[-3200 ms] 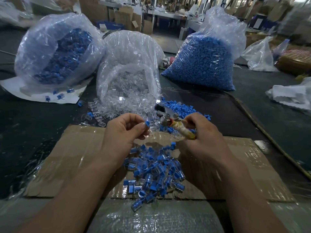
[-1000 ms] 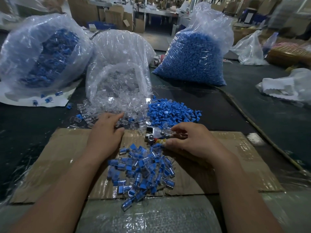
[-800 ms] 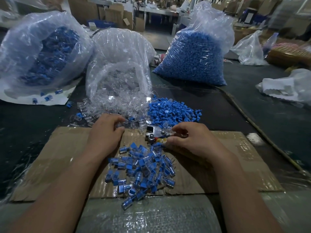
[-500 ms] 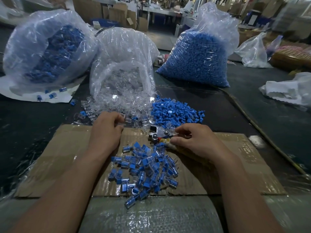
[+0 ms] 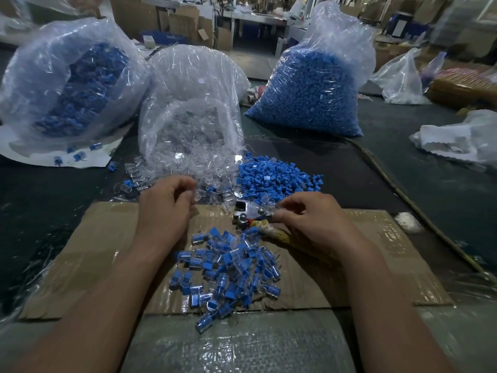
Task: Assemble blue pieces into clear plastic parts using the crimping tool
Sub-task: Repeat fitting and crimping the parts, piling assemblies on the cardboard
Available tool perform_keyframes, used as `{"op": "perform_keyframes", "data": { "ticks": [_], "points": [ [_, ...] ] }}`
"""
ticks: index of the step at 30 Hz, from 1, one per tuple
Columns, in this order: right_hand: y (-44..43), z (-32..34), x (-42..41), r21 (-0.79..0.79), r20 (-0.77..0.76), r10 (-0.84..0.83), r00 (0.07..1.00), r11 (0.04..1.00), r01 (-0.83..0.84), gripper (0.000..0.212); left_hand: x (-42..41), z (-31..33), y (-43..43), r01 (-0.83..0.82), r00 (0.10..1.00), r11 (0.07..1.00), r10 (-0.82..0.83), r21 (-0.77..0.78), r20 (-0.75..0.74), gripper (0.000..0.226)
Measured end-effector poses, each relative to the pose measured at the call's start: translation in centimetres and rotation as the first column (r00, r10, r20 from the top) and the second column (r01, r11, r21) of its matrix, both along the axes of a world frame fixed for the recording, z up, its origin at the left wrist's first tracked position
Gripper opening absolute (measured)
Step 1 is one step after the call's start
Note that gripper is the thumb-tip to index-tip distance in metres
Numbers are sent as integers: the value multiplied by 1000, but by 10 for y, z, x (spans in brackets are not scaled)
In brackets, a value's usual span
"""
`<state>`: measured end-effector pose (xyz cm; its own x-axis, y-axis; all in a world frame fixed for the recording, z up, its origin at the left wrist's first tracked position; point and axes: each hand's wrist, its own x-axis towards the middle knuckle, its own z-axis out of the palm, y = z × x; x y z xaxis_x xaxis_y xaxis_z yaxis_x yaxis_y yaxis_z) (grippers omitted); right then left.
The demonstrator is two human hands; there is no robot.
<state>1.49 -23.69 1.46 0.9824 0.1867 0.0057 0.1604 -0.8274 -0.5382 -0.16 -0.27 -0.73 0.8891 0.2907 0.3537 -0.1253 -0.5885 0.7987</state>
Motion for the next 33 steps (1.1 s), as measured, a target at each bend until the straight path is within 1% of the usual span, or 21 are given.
{"op": "perform_keyframes", "data": {
  "ticks": [3,6,8,10,13,15,17,19,21,23,25,27,28,31,33],
  "points": [
    [-8,1,8,30,81,-151,985,988,149,16,-4,1,-1,25,1000,1000,-25,3,6,16],
    [-22,-1,18,53,147,-335,931,942,331,15,-6,2,-2,51,999,999,-51,-7,2,9],
    [-31,-4,23,60,143,-431,891,902,427,17,-7,2,-3,52,999,999,-53,-4,-9,9],
    [-36,-7,28,65,122,-480,869,877,476,22,-9,3,-3,57,998,998,-57,-4,-18,16],
    [-38,-12,35,30,119,-456,882,889,456,37,-11,4,-3,71,997,997,-72,-23,-32,24],
    [-35,-15,39,-60,89,-377,922,922,383,46,-10,3,-3,77,995,995,-80,-57,-62,24],
    [-31,-20,41,-171,28,-299,954,939,300,47,-11,3,-2,65,994,992,-74,-109,-83,19],
    [-30,-23,43,-217,3,-290,957,934,284,42,-11,3,-1,46,996,988,-57,-150,-70,25],
    [-31,-22,42,-195,46,-332,942,922,334,36,-12,4,-1,44,996,983,-57,-180,-73,24],
    [-32,-20,40,-162,88,-376,923,908,385,30,-12,6,-2,37,995,990,-50,-139,-89,21],
    [-32,-20,39,-126,103,-400,911,903,411,26,-14,7,-2,40,994,993,-51,-113,-101,25],
    [-31,-19,37,-90,103,-410,906,904,419,23,-14,8,-2,51,992,991,-65,-121,-110,32],
    [-30,-19,37,-72,102,-409,907,906,417,23,-14,7,-2,50,992,992,-62,-116,-110,32],
    [-30,-18,35,-19,114,-403,908,913,407,21,-13,6,-2,51,993,993,-62,-104,-104,24],
    [-30,-17,33,6,126,-406,905,912,409,20,-13,5,-3,99,989,990,-109,-101,-95,21]
  ]
}}
